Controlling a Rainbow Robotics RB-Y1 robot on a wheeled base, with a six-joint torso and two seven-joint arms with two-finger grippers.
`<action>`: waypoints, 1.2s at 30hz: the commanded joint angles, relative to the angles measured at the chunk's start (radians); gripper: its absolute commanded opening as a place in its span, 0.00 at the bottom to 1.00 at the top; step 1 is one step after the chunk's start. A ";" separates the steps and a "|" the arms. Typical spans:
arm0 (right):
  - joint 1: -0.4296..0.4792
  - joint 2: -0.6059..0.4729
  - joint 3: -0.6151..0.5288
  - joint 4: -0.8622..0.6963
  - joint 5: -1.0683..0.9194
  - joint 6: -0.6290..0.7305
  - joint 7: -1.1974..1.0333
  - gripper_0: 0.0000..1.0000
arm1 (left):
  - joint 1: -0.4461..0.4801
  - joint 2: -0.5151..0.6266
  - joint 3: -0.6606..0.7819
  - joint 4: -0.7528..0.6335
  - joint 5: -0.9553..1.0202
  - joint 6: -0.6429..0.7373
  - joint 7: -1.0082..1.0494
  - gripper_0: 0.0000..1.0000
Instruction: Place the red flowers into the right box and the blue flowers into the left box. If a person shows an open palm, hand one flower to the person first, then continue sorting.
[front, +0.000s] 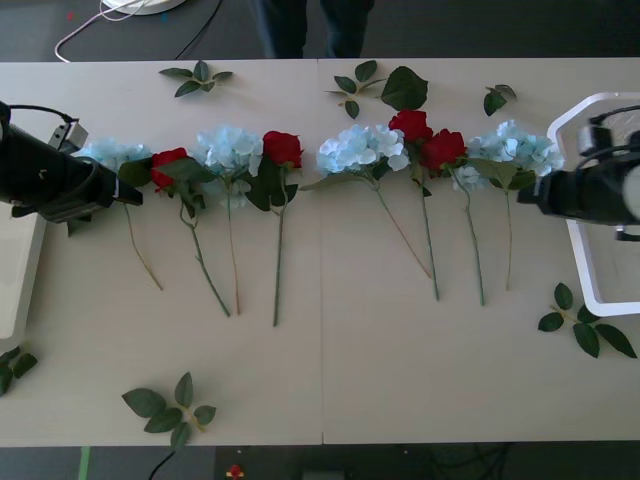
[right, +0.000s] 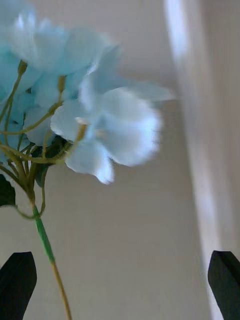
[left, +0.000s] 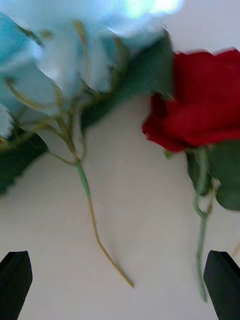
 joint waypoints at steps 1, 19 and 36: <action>-0.112 0.067 0.076 0.080 0.014 -0.047 -0.035 1.00 | -0.055 -0.029 -0.053 0.060 -0.011 -0.028 0.046 1.00; -0.243 0.172 0.212 0.288 0.037 -0.165 -0.035 0.00 | -0.052 -0.212 -0.100 0.280 -0.046 -0.106 0.027 1.00; -0.234 0.116 0.208 0.234 0.046 -0.211 -0.038 0.00 | -0.052 -0.238 -0.165 0.315 -0.068 -0.181 0.018 1.00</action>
